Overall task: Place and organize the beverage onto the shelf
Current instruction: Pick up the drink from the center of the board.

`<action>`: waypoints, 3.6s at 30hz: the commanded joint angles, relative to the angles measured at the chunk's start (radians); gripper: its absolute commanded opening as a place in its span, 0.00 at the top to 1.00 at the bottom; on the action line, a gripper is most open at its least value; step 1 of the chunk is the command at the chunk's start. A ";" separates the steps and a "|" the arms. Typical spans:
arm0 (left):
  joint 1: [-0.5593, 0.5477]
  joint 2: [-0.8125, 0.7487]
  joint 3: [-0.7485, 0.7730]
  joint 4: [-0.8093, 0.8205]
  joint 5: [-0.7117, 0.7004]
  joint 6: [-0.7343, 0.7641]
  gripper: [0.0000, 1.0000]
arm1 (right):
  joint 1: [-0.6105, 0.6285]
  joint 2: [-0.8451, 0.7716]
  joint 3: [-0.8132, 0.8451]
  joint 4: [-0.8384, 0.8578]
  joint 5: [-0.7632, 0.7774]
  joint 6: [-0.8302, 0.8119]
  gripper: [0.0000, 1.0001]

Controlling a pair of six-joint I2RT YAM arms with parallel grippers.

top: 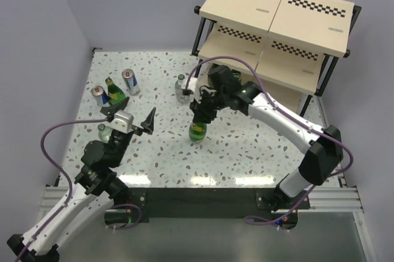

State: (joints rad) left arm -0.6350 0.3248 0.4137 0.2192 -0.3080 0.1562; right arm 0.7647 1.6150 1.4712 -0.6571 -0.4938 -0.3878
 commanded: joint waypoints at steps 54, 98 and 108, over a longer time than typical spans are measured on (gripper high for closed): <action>-0.353 1.571 0.428 0.839 0.524 -0.075 0.00 | -0.370 -0.526 -0.442 0.143 -0.088 -0.132 1.00; -0.353 1.657 0.436 0.904 0.560 -0.161 0.05 | -0.403 -0.523 -0.448 0.160 -0.118 -0.100 1.00; -0.353 1.654 0.458 0.887 0.543 -0.124 0.42 | -0.406 -0.523 -0.453 0.163 -0.126 -0.102 1.00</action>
State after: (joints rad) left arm -0.9844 1.9774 0.8543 1.0683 0.2485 0.0124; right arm 0.3611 1.1362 0.9962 -0.6086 -0.5503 -0.4976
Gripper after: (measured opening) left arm 0.723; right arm 0.358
